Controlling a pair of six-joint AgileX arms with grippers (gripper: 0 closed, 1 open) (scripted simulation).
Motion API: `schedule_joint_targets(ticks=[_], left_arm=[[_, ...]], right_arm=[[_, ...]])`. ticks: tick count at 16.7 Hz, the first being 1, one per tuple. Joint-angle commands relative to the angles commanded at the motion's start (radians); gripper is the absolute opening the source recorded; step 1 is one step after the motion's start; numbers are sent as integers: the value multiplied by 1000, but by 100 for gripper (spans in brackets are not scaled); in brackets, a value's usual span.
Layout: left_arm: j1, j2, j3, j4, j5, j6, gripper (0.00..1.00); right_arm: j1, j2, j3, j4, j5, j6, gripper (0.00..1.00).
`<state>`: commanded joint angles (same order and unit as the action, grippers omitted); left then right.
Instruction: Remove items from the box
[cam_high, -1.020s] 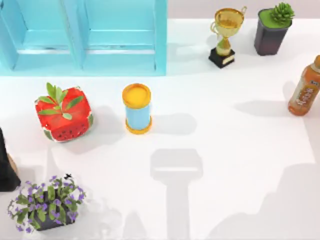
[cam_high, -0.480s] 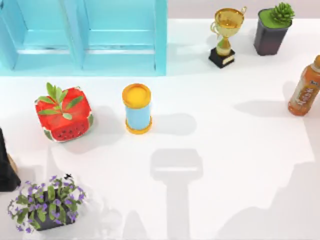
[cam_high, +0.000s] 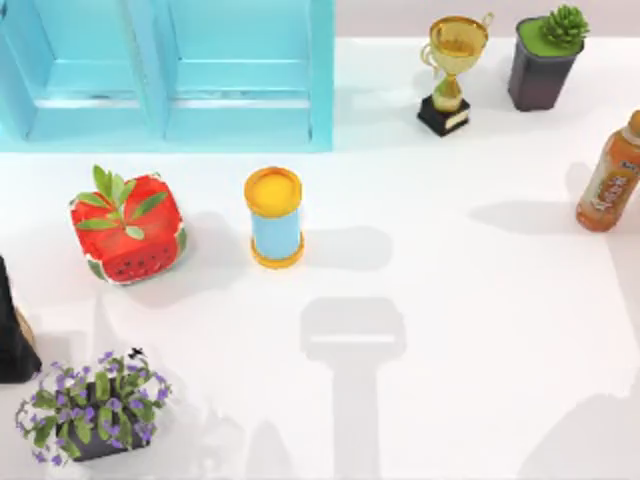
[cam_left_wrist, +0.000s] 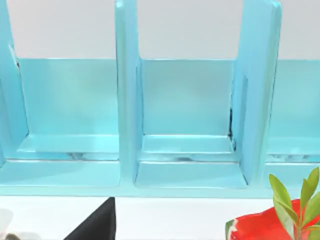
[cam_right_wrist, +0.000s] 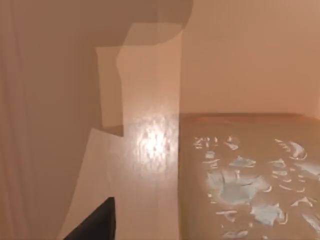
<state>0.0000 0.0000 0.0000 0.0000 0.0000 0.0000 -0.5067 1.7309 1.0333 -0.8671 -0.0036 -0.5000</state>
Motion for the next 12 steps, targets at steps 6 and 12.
schedule_joint_targets(ticks=[6, 12], left_arm=[[0, 0, 0, 0, 0, 0, 100], [0, 0, 0, 0, 0, 0, 100]], right_arm=[[0, 10, -22, 25, 0, 0, 92], [0, 10, -22, 25, 0, 0, 47]])
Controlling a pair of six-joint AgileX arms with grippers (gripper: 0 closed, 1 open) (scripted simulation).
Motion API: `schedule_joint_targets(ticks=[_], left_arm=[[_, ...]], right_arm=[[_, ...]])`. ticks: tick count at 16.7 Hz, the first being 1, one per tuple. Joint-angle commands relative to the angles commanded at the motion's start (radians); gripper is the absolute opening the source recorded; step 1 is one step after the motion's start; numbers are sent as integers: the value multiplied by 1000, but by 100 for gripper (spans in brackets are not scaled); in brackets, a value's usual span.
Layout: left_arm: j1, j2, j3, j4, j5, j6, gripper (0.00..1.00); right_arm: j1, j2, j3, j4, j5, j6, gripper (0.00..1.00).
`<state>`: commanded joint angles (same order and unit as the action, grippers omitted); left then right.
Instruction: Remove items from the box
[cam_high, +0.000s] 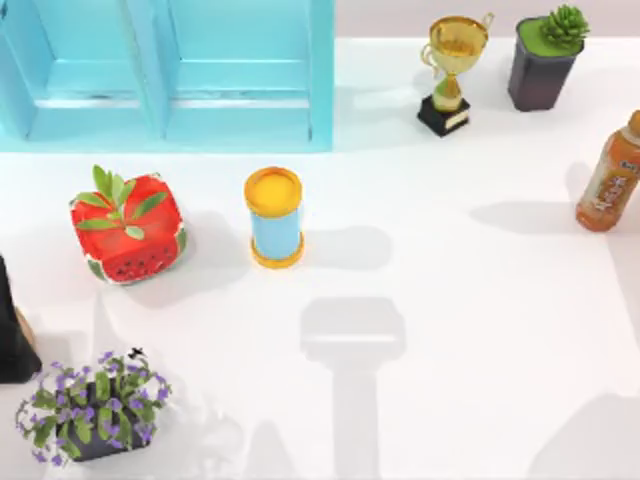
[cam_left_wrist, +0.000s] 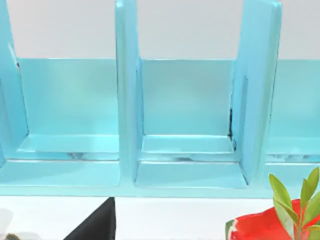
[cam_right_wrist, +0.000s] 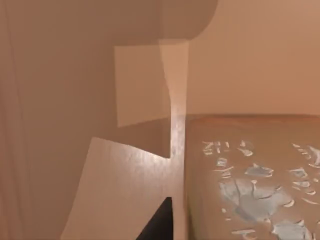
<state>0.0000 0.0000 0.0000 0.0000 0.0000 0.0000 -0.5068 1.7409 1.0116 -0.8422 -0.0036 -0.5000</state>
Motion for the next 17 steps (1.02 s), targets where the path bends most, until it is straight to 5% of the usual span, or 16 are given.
schedule_joint_targets(ticks=[6, 17], left_arm=[[0, 0, 0, 0, 0, 0, 100], [0, 0, 0, 0, 0, 0, 100]], right_arm=[[0, 0, 0, 0, 0, 0, 2], [-1, -3, 16, -16, 0, -1, 0]])
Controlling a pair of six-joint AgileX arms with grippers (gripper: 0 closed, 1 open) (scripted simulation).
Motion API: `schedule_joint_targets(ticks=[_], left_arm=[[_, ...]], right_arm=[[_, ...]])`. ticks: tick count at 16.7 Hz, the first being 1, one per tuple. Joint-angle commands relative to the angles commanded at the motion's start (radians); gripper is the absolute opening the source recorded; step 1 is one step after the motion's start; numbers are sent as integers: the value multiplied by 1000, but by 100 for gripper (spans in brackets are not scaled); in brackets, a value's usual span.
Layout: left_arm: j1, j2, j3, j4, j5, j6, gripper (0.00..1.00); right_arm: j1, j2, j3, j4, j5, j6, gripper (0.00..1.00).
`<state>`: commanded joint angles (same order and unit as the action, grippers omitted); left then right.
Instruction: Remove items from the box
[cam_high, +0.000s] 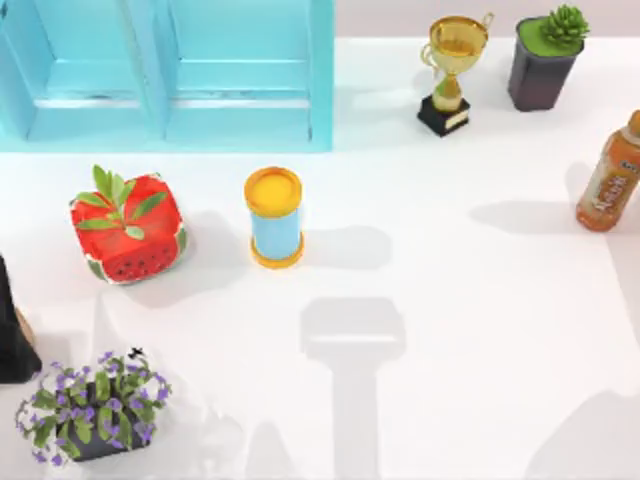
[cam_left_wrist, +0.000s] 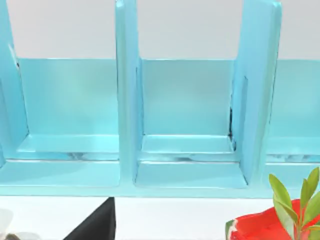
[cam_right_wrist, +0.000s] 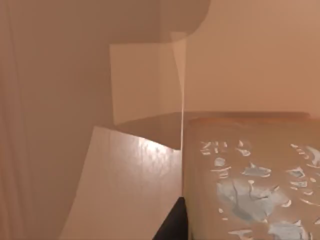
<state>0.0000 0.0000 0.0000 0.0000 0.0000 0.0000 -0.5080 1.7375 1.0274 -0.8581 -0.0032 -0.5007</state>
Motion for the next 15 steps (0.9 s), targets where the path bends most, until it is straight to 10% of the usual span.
schedule_joint_targets(ticks=[15], left_arm=[[0, 0, 0, 0, 0, 0, 100]], right_arm=[[-5, -111, 392, -504, 0, -6, 0]])
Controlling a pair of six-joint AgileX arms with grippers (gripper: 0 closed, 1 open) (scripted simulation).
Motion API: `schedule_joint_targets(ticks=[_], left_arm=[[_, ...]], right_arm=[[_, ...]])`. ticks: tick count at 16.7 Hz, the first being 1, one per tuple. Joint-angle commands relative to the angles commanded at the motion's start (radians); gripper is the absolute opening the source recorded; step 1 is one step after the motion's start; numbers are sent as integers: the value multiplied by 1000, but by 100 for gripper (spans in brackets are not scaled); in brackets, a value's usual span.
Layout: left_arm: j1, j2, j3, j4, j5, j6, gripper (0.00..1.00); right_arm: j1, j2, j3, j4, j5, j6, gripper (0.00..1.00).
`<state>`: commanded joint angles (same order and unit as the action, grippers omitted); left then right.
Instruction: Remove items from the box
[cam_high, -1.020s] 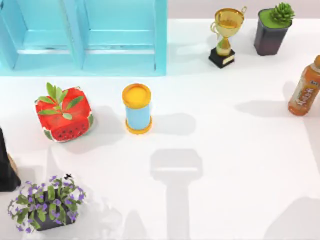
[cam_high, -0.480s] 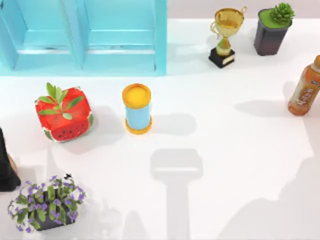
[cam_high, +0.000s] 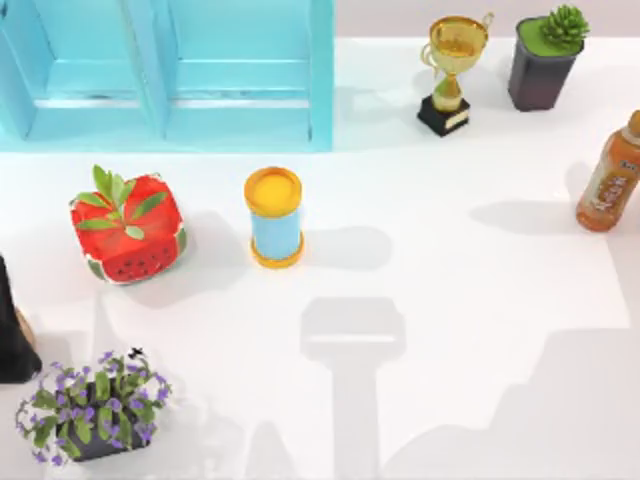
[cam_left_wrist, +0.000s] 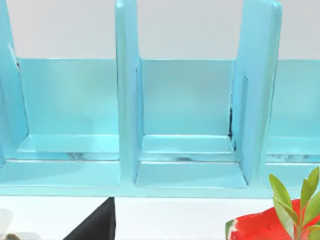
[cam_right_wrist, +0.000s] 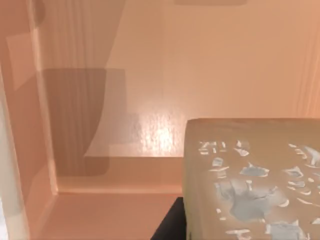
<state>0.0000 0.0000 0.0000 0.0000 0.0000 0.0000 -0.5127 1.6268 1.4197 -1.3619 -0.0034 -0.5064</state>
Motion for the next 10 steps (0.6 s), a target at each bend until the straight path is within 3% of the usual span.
schedule_joint_targets(ticks=[5, 10], left_arm=[[0, 0, 0, 0, 0, 0, 100], [0, 0, 0, 0, 0, 0, 100]], right_arm=[[66, 17, -10, 15, 0, 66, 0], [370, 52, -56, 81, 1, 373, 0]])
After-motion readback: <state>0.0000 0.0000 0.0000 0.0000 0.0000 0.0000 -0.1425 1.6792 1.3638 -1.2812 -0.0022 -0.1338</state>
